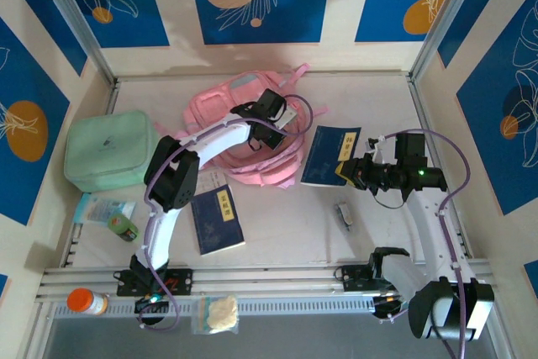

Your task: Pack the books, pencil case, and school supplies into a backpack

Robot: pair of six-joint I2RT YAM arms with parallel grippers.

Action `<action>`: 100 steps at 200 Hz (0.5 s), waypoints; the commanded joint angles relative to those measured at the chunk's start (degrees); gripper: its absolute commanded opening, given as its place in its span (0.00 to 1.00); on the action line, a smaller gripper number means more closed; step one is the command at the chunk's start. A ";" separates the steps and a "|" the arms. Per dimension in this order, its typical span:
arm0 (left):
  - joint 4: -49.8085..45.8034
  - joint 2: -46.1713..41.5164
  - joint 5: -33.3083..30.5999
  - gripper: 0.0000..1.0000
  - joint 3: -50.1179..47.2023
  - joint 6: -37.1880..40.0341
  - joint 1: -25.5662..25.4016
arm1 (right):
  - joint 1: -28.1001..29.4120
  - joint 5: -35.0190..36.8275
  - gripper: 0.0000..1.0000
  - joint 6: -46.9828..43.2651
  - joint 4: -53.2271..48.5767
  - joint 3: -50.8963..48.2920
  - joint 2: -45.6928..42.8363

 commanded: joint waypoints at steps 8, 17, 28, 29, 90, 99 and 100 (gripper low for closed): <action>-1.15 -3.12 2.54 0.03 0.82 2.97 1.00 | -0.41 -1.63 0.00 -0.32 -0.08 2.26 -0.78; -1.16 -4.13 4.38 0.01 0.66 4.38 0.91 | -0.41 -0.60 0.00 -0.13 -0.40 2.20 -0.97; -0.40 -5.56 5.29 0.00 0.10 5.59 0.44 | -0.56 1.13 0.00 0.09 -1.07 2.07 -1.26; -0.27 -5.74 5.39 0.00 0.06 5.64 0.36 | -0.57 1.22 0.00 0.09 -1.20 2.06 -1.34; -0.30 -14.28 8.60 0.00 -2.46 13.79 -3.78 | -0.50 7.50 0.00 -0.25 -6.54 2.80 -4.64; -0.24 -15.61 9.25 0.00 -2.74 14.17 -3.84 | -0.41 7.74 0.00 -0.36 -7.39 2.89 -4.54; -0.27 -15.73 9.34 0.00 -2.76 14.19 -3.79 | -0.41 7.74 0.00 -0.40 -7.43 2.92 -4.52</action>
